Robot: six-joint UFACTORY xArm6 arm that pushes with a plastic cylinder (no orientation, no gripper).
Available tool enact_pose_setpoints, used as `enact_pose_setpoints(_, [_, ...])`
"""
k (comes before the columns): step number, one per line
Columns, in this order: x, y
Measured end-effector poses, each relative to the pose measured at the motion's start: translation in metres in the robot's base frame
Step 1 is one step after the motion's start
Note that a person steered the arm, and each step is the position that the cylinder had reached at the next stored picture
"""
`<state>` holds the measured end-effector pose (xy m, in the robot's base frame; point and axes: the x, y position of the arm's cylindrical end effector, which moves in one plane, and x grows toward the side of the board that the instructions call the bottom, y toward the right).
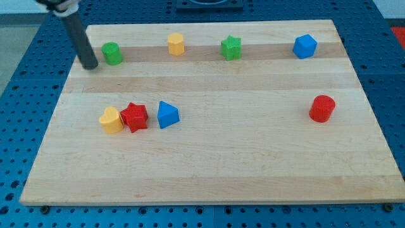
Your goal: Move your arm to the bottom left of the red star
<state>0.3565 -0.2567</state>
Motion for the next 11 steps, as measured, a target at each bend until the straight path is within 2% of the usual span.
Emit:
enact_pose_setpoints(2, [0.034, -0.011])
enact_pose_setpoints(4, [0.224, -0.028])
enact_pose_setpoints(5, [0.262, 0.022])
enact_pose_setpoints(6, [0.262, 0.043])
enact_pose_setpoints(7, [0.229, 0.057])
enact_pose_setpoints(8, [0.219, 0.062])
enact_pose_setpoints(9, [0.187, 0.096])
enact_pose_setpoints(10, [0.175, 0.113])
enact_pose_setpoints(11, [0.145, 0.123])
